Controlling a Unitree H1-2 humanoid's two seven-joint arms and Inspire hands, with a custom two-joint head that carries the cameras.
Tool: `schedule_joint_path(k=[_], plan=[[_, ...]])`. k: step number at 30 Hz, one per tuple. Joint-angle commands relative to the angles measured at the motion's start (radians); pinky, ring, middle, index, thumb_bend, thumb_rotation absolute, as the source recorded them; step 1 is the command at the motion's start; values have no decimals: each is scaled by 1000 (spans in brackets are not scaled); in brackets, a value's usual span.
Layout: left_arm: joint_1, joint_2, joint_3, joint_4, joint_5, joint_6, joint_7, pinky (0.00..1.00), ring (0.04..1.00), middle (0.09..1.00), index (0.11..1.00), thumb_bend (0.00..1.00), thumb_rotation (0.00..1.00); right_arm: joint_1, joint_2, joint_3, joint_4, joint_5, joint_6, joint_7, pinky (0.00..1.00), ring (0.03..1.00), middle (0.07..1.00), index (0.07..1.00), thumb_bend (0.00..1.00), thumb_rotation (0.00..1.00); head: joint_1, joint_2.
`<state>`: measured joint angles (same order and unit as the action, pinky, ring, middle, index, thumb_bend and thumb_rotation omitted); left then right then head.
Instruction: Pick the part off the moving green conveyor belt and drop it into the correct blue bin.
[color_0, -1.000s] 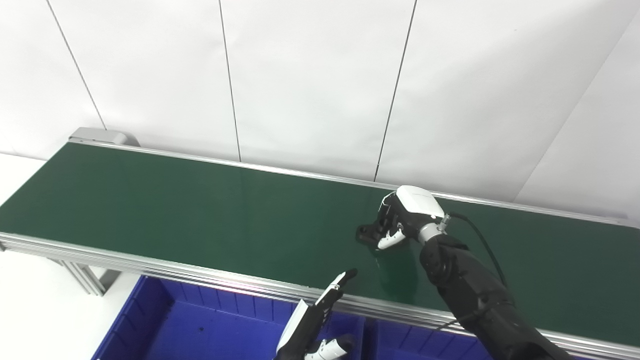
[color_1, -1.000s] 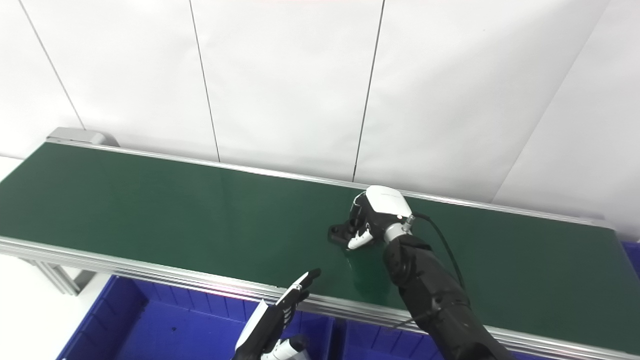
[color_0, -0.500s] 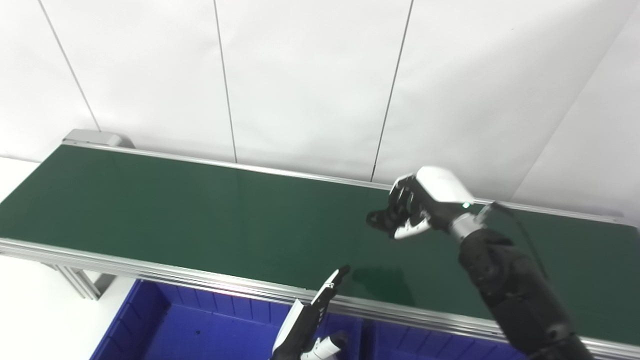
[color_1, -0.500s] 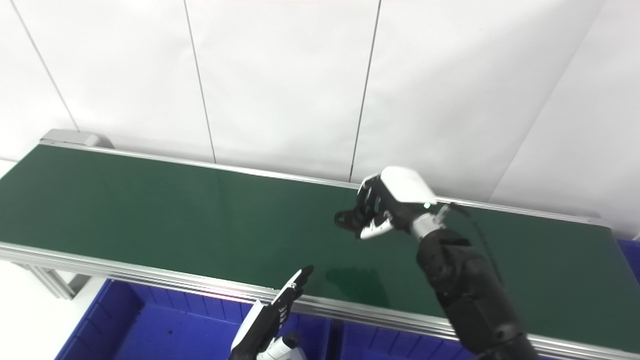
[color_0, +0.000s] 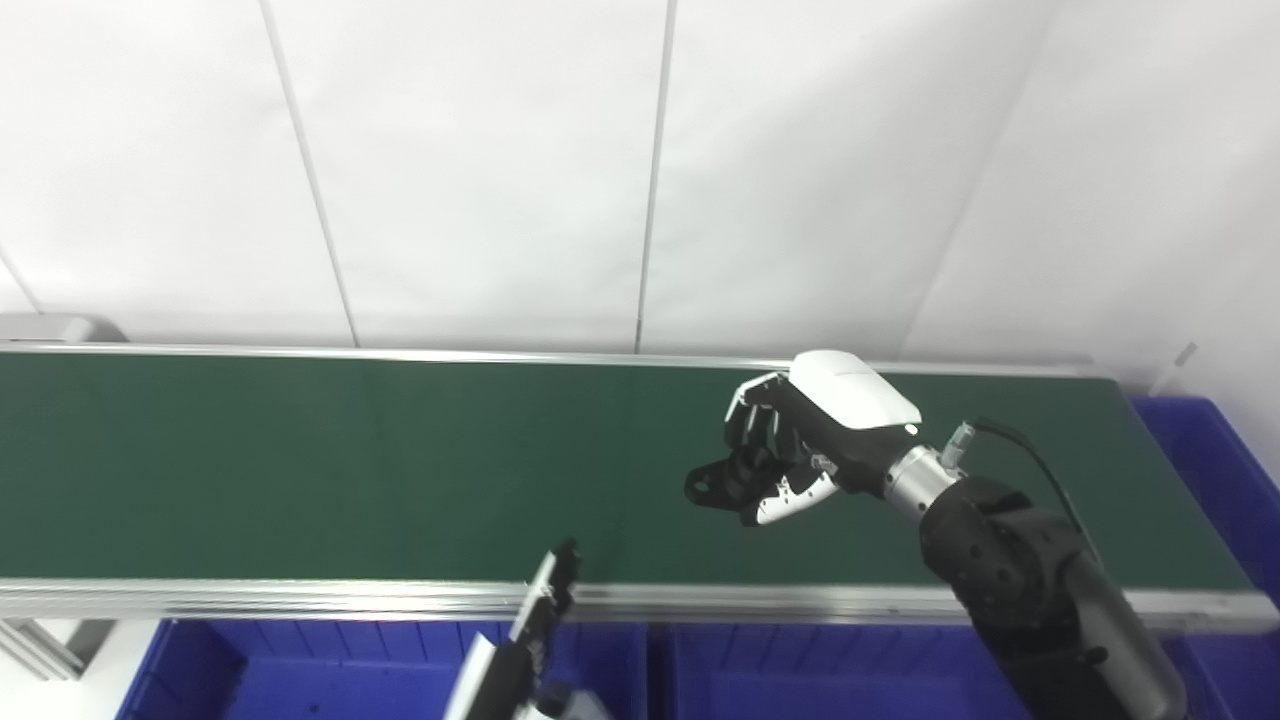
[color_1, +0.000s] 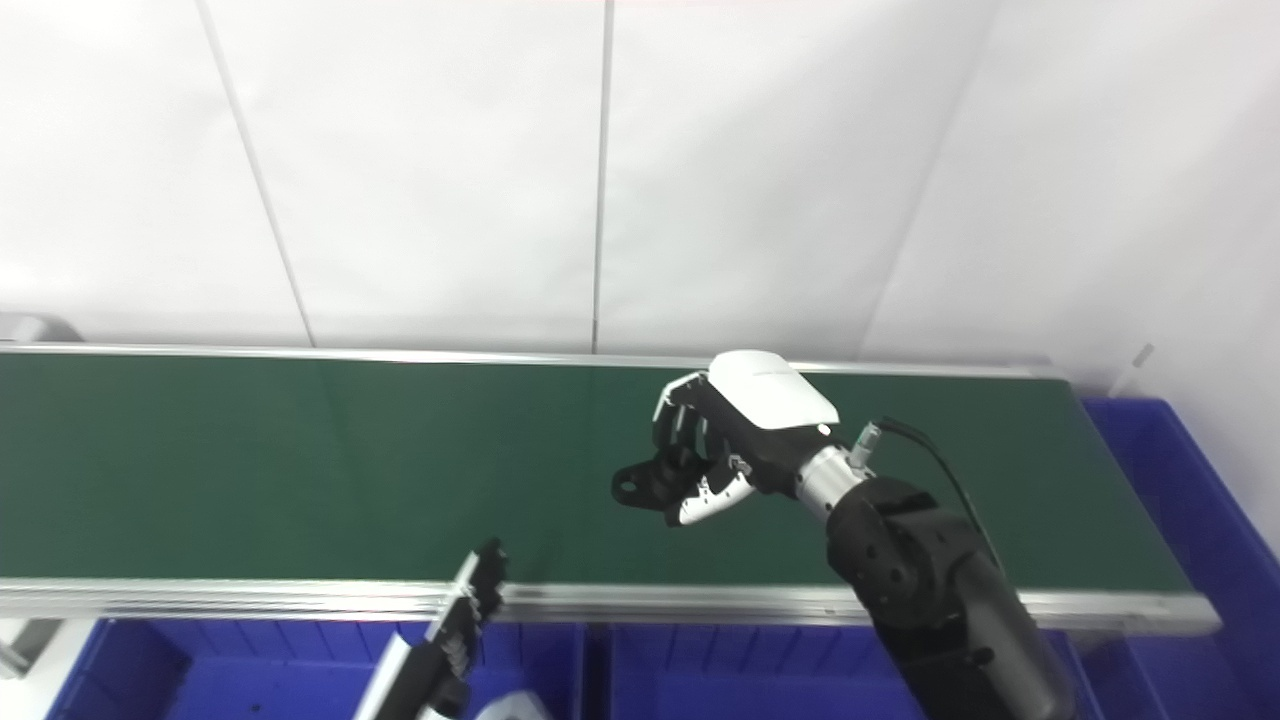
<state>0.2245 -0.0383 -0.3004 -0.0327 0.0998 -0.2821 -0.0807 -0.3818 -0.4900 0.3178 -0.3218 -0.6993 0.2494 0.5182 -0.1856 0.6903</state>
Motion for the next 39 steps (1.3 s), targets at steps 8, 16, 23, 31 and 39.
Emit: schedule_joint_path(k=[8,16,23,31,39], plan=[[-63,40,81,-160,-122,148,-46,974,993,976,974,898,909,62,-51,-60,-192,-8,111,151,275,369,462,536,513,0,-157,200],[-91,50,112,-221,-147,226,-63,970,994,961,961,945,908,140,-57,-82,-251,-15,164,205,267,368,464,535,513,0,-216,277],[-89,51,107,-221,-146,226,-67,973,997,958,955,913,920,232,-55,-71,-222,-50,131,179,251,368,456,530,514,0,-173,263],[-76,33,91,-237,-112,243,-50,946,980,953,951,942,919,271,-60,-71,-94,-70,66,90,225,366,446,526,514,0,-140,246],[-68,25,92,-246,-114,244,-54,951,983,958,954,951,913,262,-71,51,119,-177,-90,-28,255,368,451,538,511,0,-137,234]])
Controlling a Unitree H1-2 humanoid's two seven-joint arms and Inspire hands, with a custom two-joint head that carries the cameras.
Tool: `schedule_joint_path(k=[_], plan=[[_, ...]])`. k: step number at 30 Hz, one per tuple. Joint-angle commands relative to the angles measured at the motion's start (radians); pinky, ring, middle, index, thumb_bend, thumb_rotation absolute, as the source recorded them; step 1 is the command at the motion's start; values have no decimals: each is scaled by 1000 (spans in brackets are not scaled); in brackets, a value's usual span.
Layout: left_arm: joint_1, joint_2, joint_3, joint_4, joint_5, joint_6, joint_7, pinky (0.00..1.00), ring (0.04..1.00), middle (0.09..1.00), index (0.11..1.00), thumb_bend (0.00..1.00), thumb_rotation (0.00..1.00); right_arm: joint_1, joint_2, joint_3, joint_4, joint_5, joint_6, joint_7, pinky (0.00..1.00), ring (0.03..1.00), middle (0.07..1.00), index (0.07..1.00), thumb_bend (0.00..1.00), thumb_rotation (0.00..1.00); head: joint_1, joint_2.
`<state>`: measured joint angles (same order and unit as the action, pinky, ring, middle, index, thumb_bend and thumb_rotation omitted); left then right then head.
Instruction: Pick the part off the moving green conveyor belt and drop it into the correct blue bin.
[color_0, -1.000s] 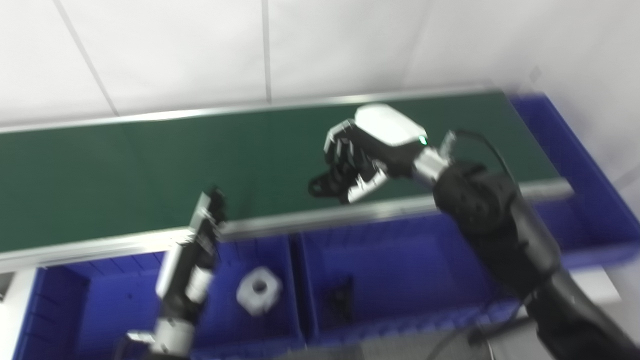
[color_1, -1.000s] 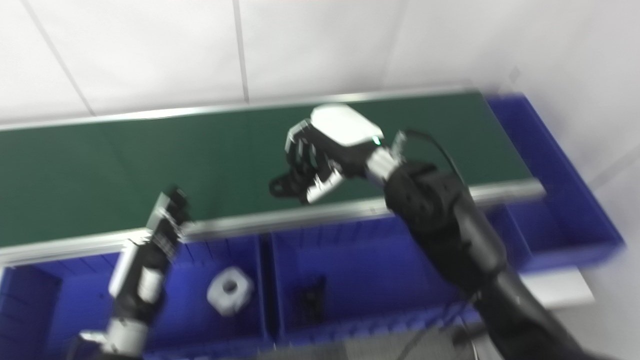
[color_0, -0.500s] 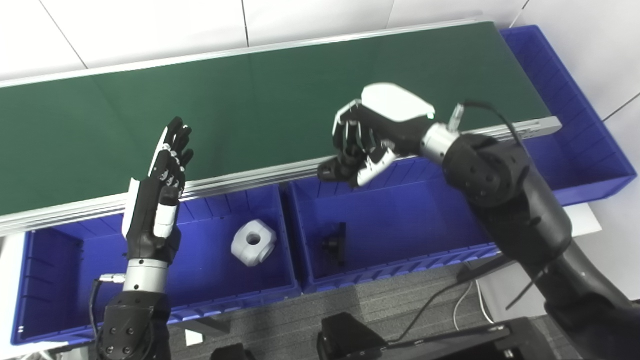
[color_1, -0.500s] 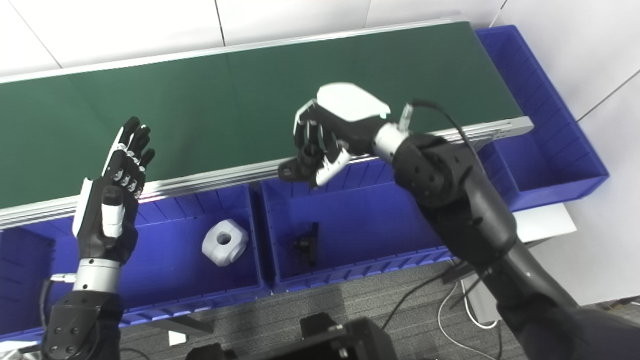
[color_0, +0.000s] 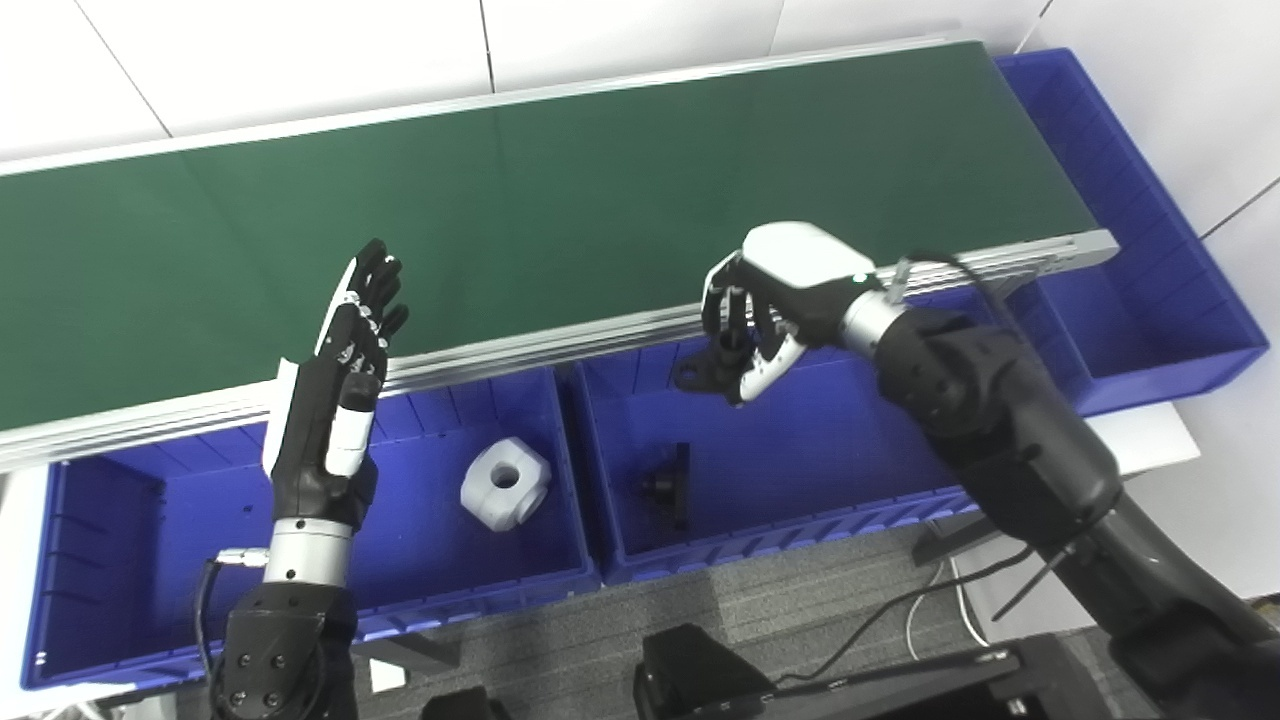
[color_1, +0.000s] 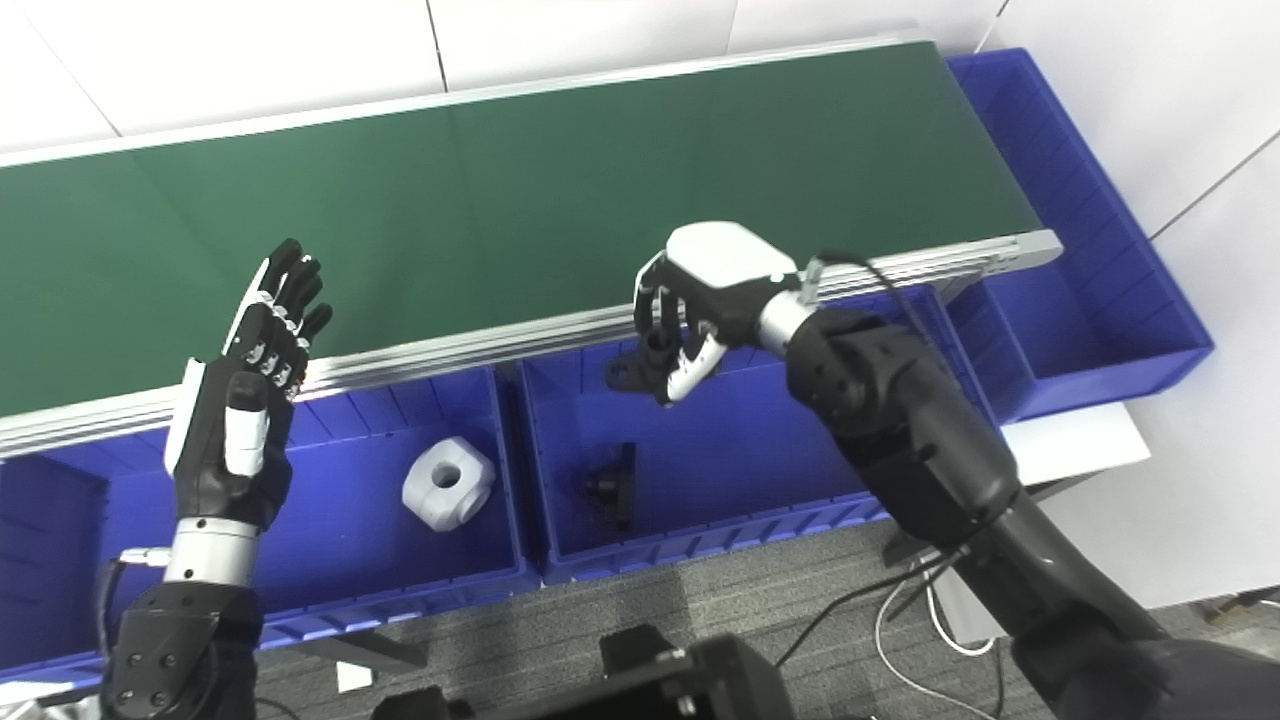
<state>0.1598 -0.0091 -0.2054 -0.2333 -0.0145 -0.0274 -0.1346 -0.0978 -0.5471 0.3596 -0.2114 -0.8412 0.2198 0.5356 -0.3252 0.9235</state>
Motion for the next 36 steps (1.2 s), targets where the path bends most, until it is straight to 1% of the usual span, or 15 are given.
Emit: schedule_joint_path(k=[1,5,8,14,17,21,26,27,28,29,31,32,33,35,36], plan=[[-2,-5,-4,-47,0,-9,0,949,981,956,953,951,912,-27,-13,24,32,-52,-71,-57,244,373,450,531,513,0,3,1],[-2,-8,-1,-54,-1,-3,1,935,976,954,951,954,909,-60,-16,95,104,-162,-99,-82,246,375,463,537,512,0,-1,5],[-1,-8,0,-55,-3,-6,0,933,976,953,950,953,907,-79,-20,131,129,-222,-102,-60,265,375,466,540,512,0,0,5],[-2,-4,5,-51,-7,-13,-4,956,986,959,951,942,910,-88,-26,160,146,-280,-116,-52,315,397,479,503,519,0,-2,9],[-4,-4,5,-47,-6,-17,-4,947,984,957,949,940,908,-88,-32,181,155,-329,-129,-59,317,395,478,511,518,0,1,6],[-5,-4,4,-46,-2,-23,-5,961,983,953,949,934,912,-92,-41,202,153,-397,-137,-43,265,377,464,535,514,0,4,6],[-3,-7,2,-53,1,-12,-1,958,983,952,949,941,912,-90,-39,199,146,-417,-135,-11,321,420,459,502,529,8,8,7],[-3,-7,2,-54,2,-10,-1,953,983,953,950,946,912,-89,-37,196,144,-416,-133,-2,339,444,514,555,806,162,8,7],[-3,-8,2,-55,2,-9,-1,952,983,954,950,947,912,-89,-36,194,142,-414,-130,12,345,452,533,573,900,215,10,5],[-3,-8,2,-55,1,-9,-1,950,984,955,950,949,909,-89,-34,192,141,-413,-128,23,362,469,550,586,950,268,10,5],[-3,-8,2,-54,1,-11,-1,955,986,956,951,949,910,-87,-31,185,135,-410,-121,45,401,511,590,605,993,343,10,5],[-4,-9,1,-54,1,-11,-1,957,986,956,951,946,913,-89,-30,185,131,-414,-117,67,499,586,659,650,999,406,11,6],[-4,-9,1,-54,2,-12,-1,957,985,955,951,945,913,-90,-29,184,128,-417,-116,83,519,600,672,659,1000,417,11,6],[-5,-9,0,-55,4,-11,-1,957,985,955,952,944,914,-91,-27,177,122,-407,-113,110,611,669,727,697,1000,463,13,6],[-6,-10,0,-55,5,-10,0,955,984,954,952,942,915,-91,-26,173,120,-401,-113,120,717,745,787,739,1000,507,13,6]])
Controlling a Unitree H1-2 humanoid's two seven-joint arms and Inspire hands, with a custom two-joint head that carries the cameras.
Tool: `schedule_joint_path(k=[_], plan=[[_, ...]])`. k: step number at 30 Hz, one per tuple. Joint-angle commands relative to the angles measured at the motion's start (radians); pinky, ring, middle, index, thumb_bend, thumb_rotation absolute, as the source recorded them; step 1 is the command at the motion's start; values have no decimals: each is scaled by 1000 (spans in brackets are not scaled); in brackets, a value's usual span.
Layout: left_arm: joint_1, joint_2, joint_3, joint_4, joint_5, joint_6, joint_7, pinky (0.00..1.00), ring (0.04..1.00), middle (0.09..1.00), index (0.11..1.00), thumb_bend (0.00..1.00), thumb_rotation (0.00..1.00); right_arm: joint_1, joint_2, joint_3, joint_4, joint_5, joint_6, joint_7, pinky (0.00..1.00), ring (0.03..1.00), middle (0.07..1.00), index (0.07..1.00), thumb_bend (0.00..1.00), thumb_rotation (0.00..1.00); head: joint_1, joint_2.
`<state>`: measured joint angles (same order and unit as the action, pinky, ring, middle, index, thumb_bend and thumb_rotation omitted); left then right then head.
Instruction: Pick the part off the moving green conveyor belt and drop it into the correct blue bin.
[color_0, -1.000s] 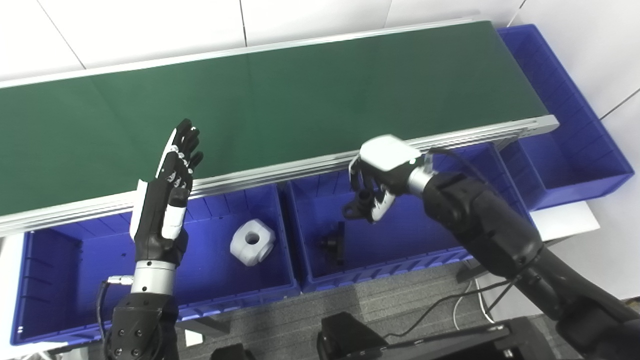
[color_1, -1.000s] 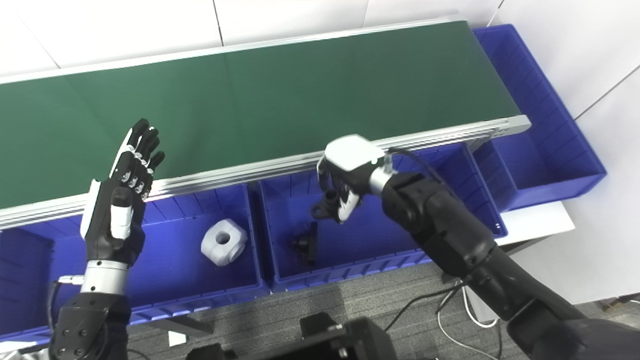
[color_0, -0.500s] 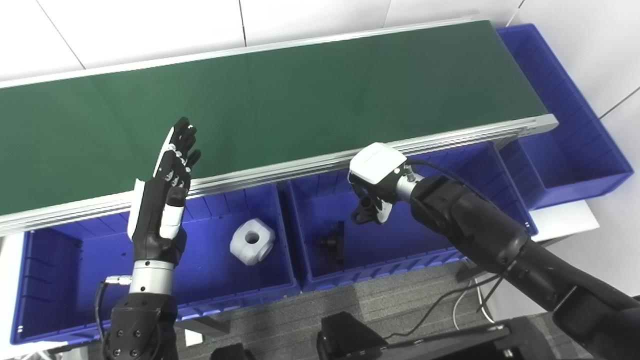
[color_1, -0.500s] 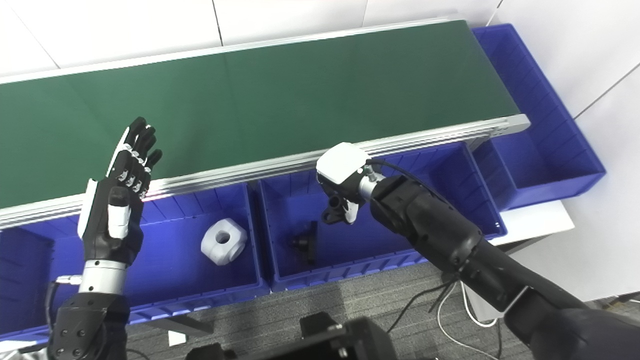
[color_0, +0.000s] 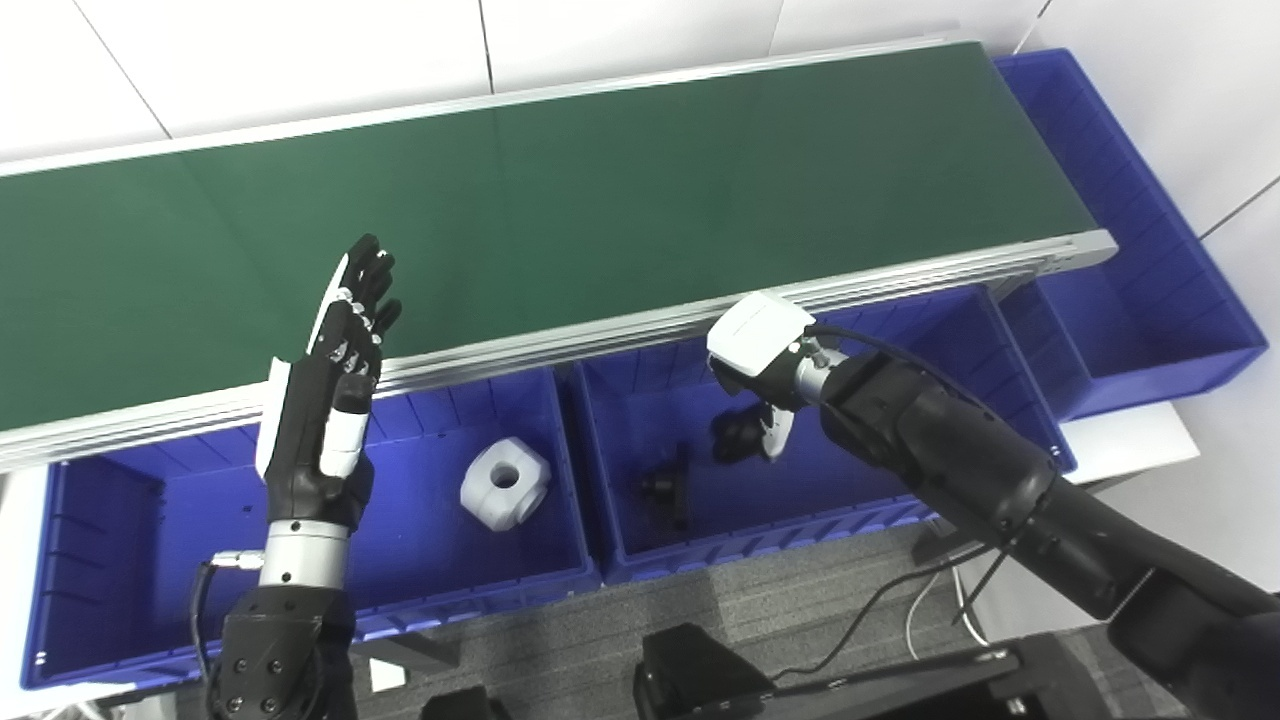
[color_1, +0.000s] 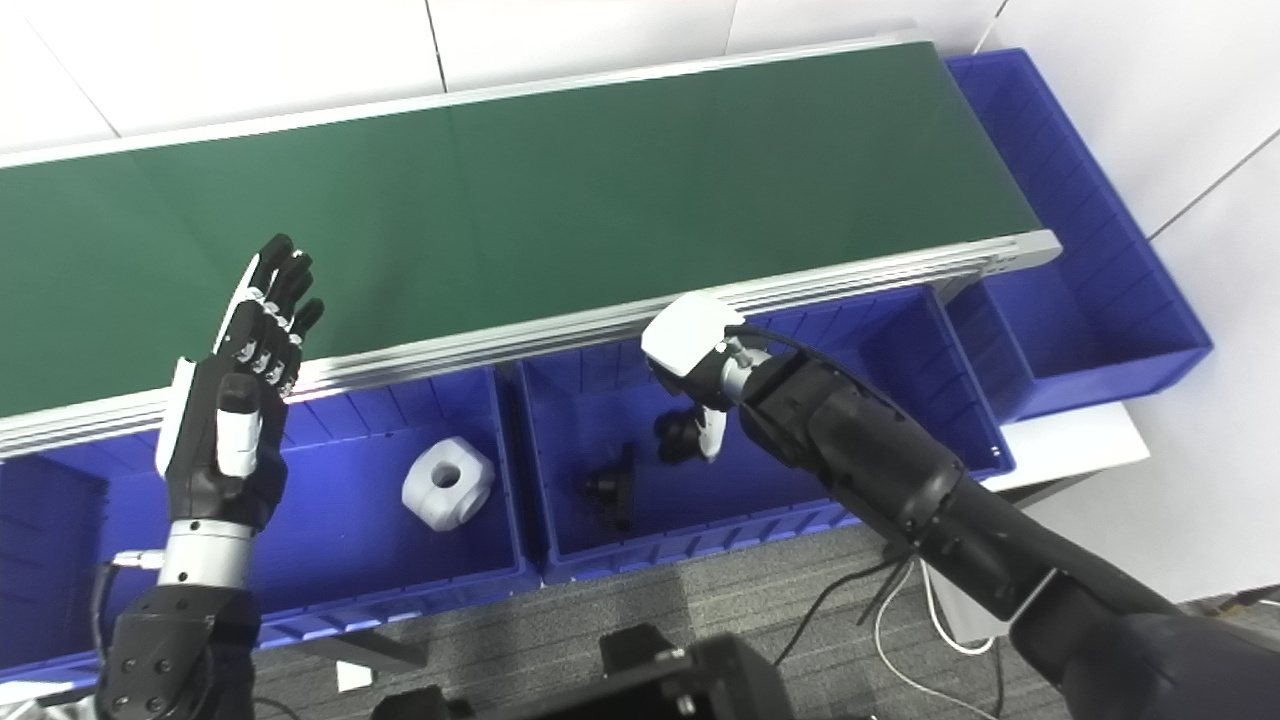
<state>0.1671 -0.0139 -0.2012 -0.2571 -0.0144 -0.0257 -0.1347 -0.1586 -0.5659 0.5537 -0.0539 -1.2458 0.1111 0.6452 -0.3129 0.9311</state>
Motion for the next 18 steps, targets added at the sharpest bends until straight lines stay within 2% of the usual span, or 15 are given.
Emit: schedule_joint_path(k=[1,3,5,7,11,15,17,18], plan=[[-13,-6,-4,-31,3,-12,1,954,983,954,952,942,915,-30,-5,-25,-41,7,-1,27,771,783,820,762,1000,533,1,-2],[-13,-7,-3,-32,0,-11,1,955,982,952,951,939,909,-30,0,-32,-48,7,9,66,937,876,907,827,1000,619,1,-1],[-12,-7,-2,-32,0,-10,1,955,981,951,950,943,907,-33,6,-35,-53,0,15,113,984,915,944,858,1000,682,0,0],[-13,-6,-1,-32,0,-8,0,953,981,951,948,949,908,-31,11,-43,-57,0,19,141,985,927,963,873,1000,732,0,0],[-13,-4,-2,-30,1,-13,-1,956,983,954,952,943,913,-26,16,-56,-72,7,13,171,981,941,964,881,1000,762,9,-3],[-10,-6,-6,-25,10,-21,0,953,983,954,953,936,914,-24,18,-75,-126,52,11,241,914,910,934,877,1000,754,31,-8],[-8,-7,-8,-24,14,-21,2,949,983,956,953,942,912,-18,20,-95,-203,106,25,307,654,792,861,835,1000,740,42,-9],[-7,-8,-10,-24,16,-19,3,943,981,956,952,944,910,-11,21,-111,-253,148,36,342,586,757,832,819,1000,746,52,-11]])
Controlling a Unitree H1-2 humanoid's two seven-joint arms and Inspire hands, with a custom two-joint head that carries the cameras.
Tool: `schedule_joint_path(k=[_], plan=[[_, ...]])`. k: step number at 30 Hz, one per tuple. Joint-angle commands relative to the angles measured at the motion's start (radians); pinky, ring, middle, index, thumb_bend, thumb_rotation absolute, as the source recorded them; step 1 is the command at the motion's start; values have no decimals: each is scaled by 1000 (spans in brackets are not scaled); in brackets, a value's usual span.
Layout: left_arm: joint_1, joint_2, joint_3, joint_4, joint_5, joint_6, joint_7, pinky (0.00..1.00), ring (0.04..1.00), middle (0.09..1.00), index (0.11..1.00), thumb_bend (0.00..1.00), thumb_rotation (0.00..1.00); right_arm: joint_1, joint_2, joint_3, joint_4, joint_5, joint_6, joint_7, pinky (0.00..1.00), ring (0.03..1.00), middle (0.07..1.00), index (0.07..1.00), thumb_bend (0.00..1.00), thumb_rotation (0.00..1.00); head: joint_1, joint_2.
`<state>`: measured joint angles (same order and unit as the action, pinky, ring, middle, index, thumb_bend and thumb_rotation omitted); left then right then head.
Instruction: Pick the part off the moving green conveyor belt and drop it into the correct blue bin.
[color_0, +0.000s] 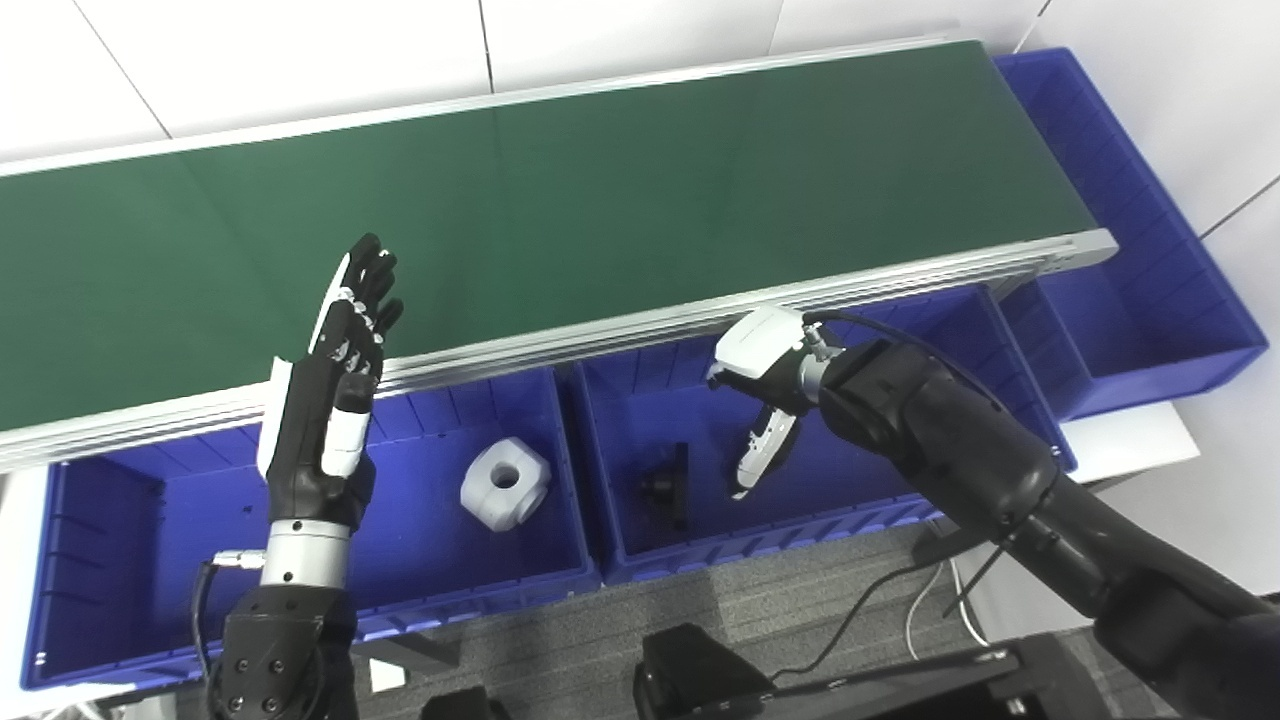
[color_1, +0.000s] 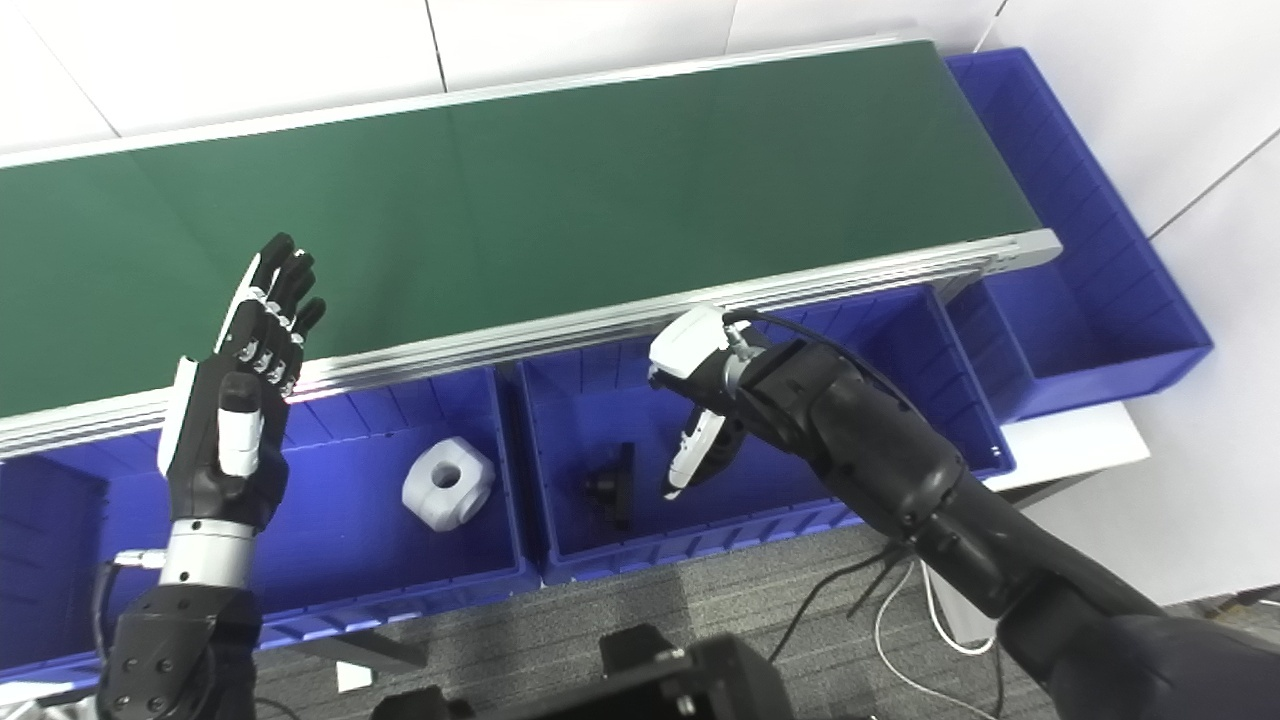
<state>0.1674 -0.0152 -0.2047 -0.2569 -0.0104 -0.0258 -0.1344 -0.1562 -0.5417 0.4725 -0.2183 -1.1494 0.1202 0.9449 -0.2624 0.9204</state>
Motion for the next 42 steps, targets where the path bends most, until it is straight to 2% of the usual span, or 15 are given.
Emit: schedule_joint_path(k=[1,4,7,11,12,13,17,20,21,22,24,28,29,32,42], plan=[[-7,-7,-7,-23,14,-17,4,940,980,957,952,947,908,-8,1,-45,-134,99,47,83,551,733,810,807,1000,747,4,-1],[-7,-14,-10,-17,15,-13,6,940,979,957,948,959,898,5,11,-98,-248,248,129,185,586,743,796,801,1000,745,35,-8],[-7,-20,-14,-5,23,-21,7,941,979,958,950,950,902,40,21,-158,-325,399,150,157,595,727,766,776,1000,814,60,-18],[-4,-23,-26,18,49,-46,10,940,983,965,956,933,921,125,84,-273,-369,576,86,-40,554,657,704,734,908,912,109,-41],[-2,-24,-28,28,50,-56,9,947,986,968,958,926,925,152,122,-312,-365,626,69,-111,537,632,683,712,869,939,142,-62],[-2,-25,-30,35,51,-62,10,949,987,969,958,924,925,171,148,-336,-361,660,57,-162,528,620,673,705,860,944,142,-62],[5,-27,-42,70,60,-94,15,955,996,978,965,914,929,257,340,-444,-286,804,-30,-433,448,532,626,685,809,946,205,-107],[10,-27,-51,95,71,-121,20,952,997,981,968,905,933,291,445,-482,-237,887,-65,-547,470,547,644,700,803,954,227,-128],[11,-27,-54,108,75,-135,21,951,997,982,969,900,934,302,485,-492,-211,926,-77,-583,484,558,654,706,804,956,247,-153],[13,-28,-57,118,77,-146,21,958,999,984,972,893,937,310,508,-496,-193,953,-88,-610,529,608,700,732,776,966,247,-153],[15,-29,-61,143,84,-172,22,966,1000,986,974,892,941,323,543,-496,-141,982,-117,-659,583,656,737,753,773,985,271,-184],[21,-34,-65,172,99,-206,27,980,1000,988,976,885,946,334,567,-502,-17,1034,-214,-730,663,718,779,782,747,988,287,-217],[23,-33,-66,182,99,-218,26,980,1000,988,976,884,946,337,564,-502,19,1036,-246,-745,665,720,781,783,745,987,290,-240],[25,-28,-66,207,101,-248,27,987,1000,993,980,862,950,340,551,-491,82,1018,-302,-785,659,720,783,789,747,985,289,-261],[32,-21,-59,270,109,-310,27,977,1000,995,971,895,936,346,520,-440,194,986,-401,-856,685,721,775,816,780,983,298,-356]])
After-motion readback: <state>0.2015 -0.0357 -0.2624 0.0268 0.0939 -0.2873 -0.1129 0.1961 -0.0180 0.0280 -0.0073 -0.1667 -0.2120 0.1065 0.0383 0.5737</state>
